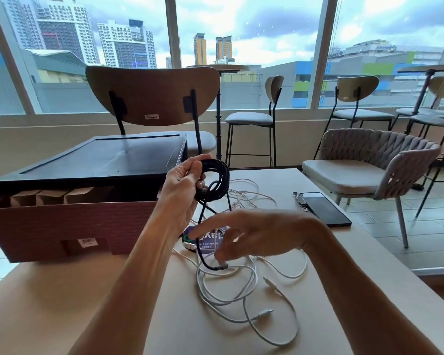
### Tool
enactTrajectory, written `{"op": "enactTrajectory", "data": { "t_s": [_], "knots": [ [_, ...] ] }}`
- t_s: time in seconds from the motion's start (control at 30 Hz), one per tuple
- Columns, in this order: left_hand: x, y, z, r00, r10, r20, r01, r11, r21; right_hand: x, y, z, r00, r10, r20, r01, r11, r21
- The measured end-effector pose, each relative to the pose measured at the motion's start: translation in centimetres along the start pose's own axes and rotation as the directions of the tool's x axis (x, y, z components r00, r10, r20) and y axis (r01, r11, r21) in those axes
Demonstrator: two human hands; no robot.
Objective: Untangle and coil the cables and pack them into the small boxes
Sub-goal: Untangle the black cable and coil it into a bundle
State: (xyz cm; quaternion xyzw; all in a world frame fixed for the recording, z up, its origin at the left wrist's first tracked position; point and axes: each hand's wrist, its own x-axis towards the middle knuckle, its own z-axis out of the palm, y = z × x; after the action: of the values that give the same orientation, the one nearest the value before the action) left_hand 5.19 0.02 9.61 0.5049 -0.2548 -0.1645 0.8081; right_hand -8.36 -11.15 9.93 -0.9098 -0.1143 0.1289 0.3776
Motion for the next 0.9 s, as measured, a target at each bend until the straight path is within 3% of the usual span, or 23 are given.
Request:
{"op": "enactTrajectory", "data": {
  "t_s": [0.1,0.17,0.23,0.3,0.4,0.5,0.67,0.8,0.9],
  "knots": [
    [0.0,0.0,-0.5,0.999,-0.005,0.036,0.006,1.0,-0.017,0.0,0.8,-0.2,0.997,-0.081,0.014,0.079,0.986,0.148],
    [0.2,-0.2,-0.8,0.999,0.002,0.051,-0.002,1.0,0.006,-0.9,1.1,-1.1,0.982,-0.183,-0.051,0.19,0.946,0.262],
    [0.4,-0.6,-1.3,0.999,0.017,0.051,-0.02,0.999,0.046,-2.2,1.3,-2.3,0.924,-0.31,-0.225,0.376,0.847,0.376],
    [0.6,-1.0,-1.6,0.998,0.026,0.048,-0.031,0.994,0.102,-3.4,1.6,-3.5,0.819,-0.356,-0.451,0.562,0.661,0.498],
    [0.8,-1.7,-1.7,0.997,0.048,0.061,-0.06,0.976,0.209,-4.3,2.1,-5.0,0.601,-0.183,-0.778,0.779,0.352,0.519],
    [0.8,-2.3,-1.8,0.994,0.044,0.101,-0.077,0.932,0.354,-4.4,2.6,-5.8,0.423,0.027,-0.906,0.883,0.21,0.419],
    [0.7,-3.6,-1.6,0.969,-0.059,0.242,-0.112,0.764,0.636,-4.0,3.7,-6.1,0.294,0.092,-0.951,0.95,0.078,0.301],
    [0.0,-4.1,-1.2,0.933,-0.153,0.324,-0.14,0.676,0.723,-4.8,4.1,-6.6,0.186,0.149,-0.971,0.979,0.058,0.197],
    [-0.5,-4.1,-0.9,0.901,-0.237,0.364,-0.14,0.635,0.76,-5.4,4.5,-6.8,0.158,0.186,-0.97,0.986,0.013,0.164]
  ]
}}
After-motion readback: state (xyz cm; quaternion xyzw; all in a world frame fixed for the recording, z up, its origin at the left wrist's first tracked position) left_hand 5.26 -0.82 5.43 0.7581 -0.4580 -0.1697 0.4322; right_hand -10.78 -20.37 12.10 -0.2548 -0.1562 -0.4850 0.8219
